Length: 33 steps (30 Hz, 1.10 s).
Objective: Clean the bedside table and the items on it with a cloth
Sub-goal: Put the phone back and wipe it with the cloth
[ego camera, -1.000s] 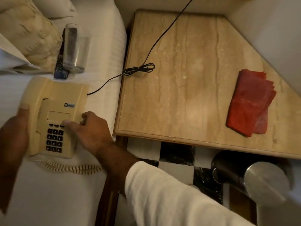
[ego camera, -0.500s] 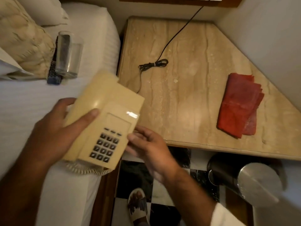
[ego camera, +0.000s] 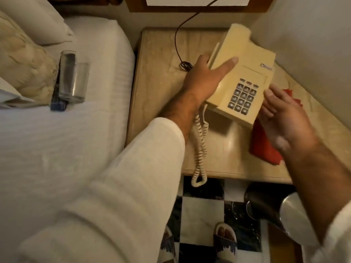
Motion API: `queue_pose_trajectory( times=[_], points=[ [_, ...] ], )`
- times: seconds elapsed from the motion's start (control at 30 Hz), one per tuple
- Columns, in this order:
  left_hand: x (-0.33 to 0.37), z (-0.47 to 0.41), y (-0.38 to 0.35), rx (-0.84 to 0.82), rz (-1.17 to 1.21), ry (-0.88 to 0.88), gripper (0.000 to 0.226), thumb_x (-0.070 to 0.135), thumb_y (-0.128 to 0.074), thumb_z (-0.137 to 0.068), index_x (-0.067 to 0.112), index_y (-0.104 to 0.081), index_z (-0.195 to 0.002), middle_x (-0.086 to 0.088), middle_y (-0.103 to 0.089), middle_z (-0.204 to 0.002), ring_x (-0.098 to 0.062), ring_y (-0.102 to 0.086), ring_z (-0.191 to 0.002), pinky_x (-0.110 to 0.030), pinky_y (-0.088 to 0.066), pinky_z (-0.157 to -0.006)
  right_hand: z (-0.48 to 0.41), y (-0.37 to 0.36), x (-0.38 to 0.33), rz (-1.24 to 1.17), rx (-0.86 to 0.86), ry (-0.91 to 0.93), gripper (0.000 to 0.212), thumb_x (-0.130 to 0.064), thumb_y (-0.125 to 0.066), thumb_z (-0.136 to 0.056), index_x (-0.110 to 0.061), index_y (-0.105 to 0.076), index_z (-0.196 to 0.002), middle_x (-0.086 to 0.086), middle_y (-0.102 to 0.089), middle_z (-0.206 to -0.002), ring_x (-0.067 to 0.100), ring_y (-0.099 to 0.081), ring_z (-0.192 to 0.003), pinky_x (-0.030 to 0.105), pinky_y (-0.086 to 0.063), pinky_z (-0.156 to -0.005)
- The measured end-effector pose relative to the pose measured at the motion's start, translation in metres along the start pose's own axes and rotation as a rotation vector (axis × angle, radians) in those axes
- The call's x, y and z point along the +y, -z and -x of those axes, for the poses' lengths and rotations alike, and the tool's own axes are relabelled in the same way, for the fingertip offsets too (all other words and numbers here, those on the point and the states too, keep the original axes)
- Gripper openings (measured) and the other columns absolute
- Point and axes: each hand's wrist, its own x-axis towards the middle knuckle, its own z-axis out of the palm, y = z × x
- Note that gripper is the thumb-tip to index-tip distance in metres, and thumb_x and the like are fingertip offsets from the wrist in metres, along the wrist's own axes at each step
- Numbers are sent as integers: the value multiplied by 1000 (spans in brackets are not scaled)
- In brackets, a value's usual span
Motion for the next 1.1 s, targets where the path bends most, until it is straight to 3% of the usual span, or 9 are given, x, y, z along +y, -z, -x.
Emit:
queue_pose_trajectory(
  times=[0.07,0.23,0.3,0.4,0.6,0.77,0.83,0.97,1.1],
  points=[
    [-14,-11,7,39,96,52,59,57,-69,-94,21,-56,-139,2,-74,-117,-15,-75,-97,-32,-62,-81,-17,-18,-5,92,-34,5,34,-10,-57,-106,-9,-61,-140,8,-78,-119,1,-72,-66,18,-59,-66],
    [-70,-12,47,194,265,96,76,62,-71,-90,21,-50,-150,2,-75,-121,-11,-79,-90,-26,-64,-68,-37,-61,12,310,-144,-65,37,-4,-61,-102,-10,-61,-138,9,-80,-116,20,-80,-102,28,-63,-84],
    [-92,-10,64,239,301,81,87,66,-73,-82,22,-48,-152,-1,-71,-133,-16,-76,-106,-36,-65,-85,-38,-77,25,367,-166,-85,37,-2,-63,-100,-11,-62,-136,9,-81,-112,21,-80,-101,33,-64,-87],
    [-111,-15,83,333,289,80,95,69,-74,-79,25,-43,-157,0,-60,-149,-20,-64,-129,-45,-57,-106,-44,-105,41,469,-182,-70,37,-2,-61,-101,-14,-63,-136,6,-81,-107,17,-80,-95,29,-65,-79],
    [-113,-47,102,367,264,73,81,60,-68,-92,23,-41,-158,-1,-62,-146,-21,-65,-127,-44,-57,-105,-75,-151,54,595,-160,-17,52,3,-55,-102,-19,-56,-148,-2,-76,-106,5,-74,-88,17,-59,-60],
    [-115,-66,101,303,170,73,80,62,-64,-95,23,-39,-160,0,-54,-156,-22,-53,-142,-45,-46,-118,-92,-153,62,645,-96,-11,58,8,-56,-99,-18,-55,-150,-2,-75,-108,6,-71,-91,13,-55,-52],
    [-116,-70,98,277,119,80,87,70,-62,-90,25,-40,-160,0,-52,-158,-22,-51,-144,-46,-44,-119,-95,-146,66,656,-78,-12,55,8,-58,-99,-17,-57,-148,-2,-75,-112,6,-72,-92,15,-58,-56],
    [-115,-77,96,277,-86,93,94,86,-46,-84,28,-43,-157,1,-51,-157,-24,-50,-143,-48,-43,-119,-98,-134,70,673,-100,16,51,2,-61,-100,-18,-59,-147,0,-74,-127,15,-73,-110,33,-65,-89],
    [-106,-73,82,491,-488,106,90,81,-43,-92,20,-40,-159,-9,-42,-161,-31,-41,-147,-50,-38,-119,-94,-117,53,794,-100,125,55,-7,-67,-100,-19,-54,-151,-1,-65,-140,15,-65,-122,37,-58,-105]
  ],
)
